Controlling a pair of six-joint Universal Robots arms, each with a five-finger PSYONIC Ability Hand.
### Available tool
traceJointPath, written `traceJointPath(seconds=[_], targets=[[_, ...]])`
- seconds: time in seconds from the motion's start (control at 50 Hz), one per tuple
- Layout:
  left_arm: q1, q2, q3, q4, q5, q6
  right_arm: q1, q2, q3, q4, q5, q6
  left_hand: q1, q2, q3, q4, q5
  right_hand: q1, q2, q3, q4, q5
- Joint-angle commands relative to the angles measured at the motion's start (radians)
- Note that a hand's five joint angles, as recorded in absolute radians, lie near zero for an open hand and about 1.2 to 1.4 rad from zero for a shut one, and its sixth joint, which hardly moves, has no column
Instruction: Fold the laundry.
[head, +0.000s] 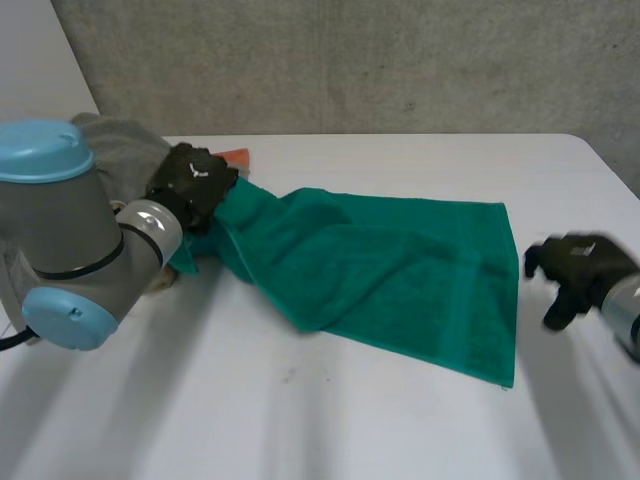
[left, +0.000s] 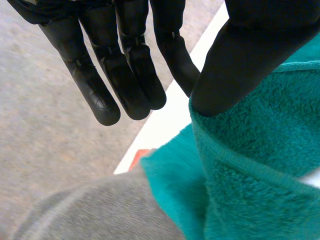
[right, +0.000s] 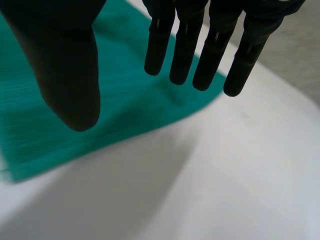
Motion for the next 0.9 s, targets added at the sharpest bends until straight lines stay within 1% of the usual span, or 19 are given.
traceJointPath(seconds=[0.02, 0.1, 0.18, 0.28, 0.42, 0.9], targets=[[0.006, -0.01, 0.068, 0.075, -0.002, -0.021, 0.108, -0.005, 0.201, -0.194, -0.046, 0.081, 0.227, 0.198, 0.203, 0.198, 0.249, -0.045, -0.037, -0.032, -0.033, -0.002], [0.012, -0.03, 0.114, 0.095, -0.007, -0.062, 0.158, 0.021, 0.232, -0.291, -0.017, 0.156, 0.227, 0.198, 0.203, 0.198, 0.249, -0.098, -0.09, -0.086, -0.086, -0.055], [0.015, -0.042, 0.137, 0.099, -0.033, -0.095, 0.223, 0.087, 0.238, -0.34, 0.041, 0.163, 0.227, 0.198, 0.203, 0.198, 0.249, -0.107, -0.099, -0.094, -0.095, -0.064], [0.013, -0.044, 0.137, 0.099, -0.037, -0.101, 0.238, 0.129, 0.235, -0.416, 0.079, 0.144, 0.227, 0.198, 0.203, 0.198, 0.249, -0.104, -0.096, -0.091, -0.092, -0.061], [0.013, -0.045, 0.127, 0.099, -0.037, -0.101, 0.24, 0.156, 0.244, -0.476, 0.09, 0.07, 0.227, 0.198, 0.203, 0.198, 0.249, -0.099, -0.09, -0.086, -0.086, -0.055], [0.013, -0.044, 0.121, 0.095, -0.039, -0.102, 0.231, 0.233, 0.209, -0.574, 0.133, -0.011, 0.227, 0.198, 0.203, 0.198, 0.249, -0.025, -0.017, -0.012, -0.013, 0.018]])
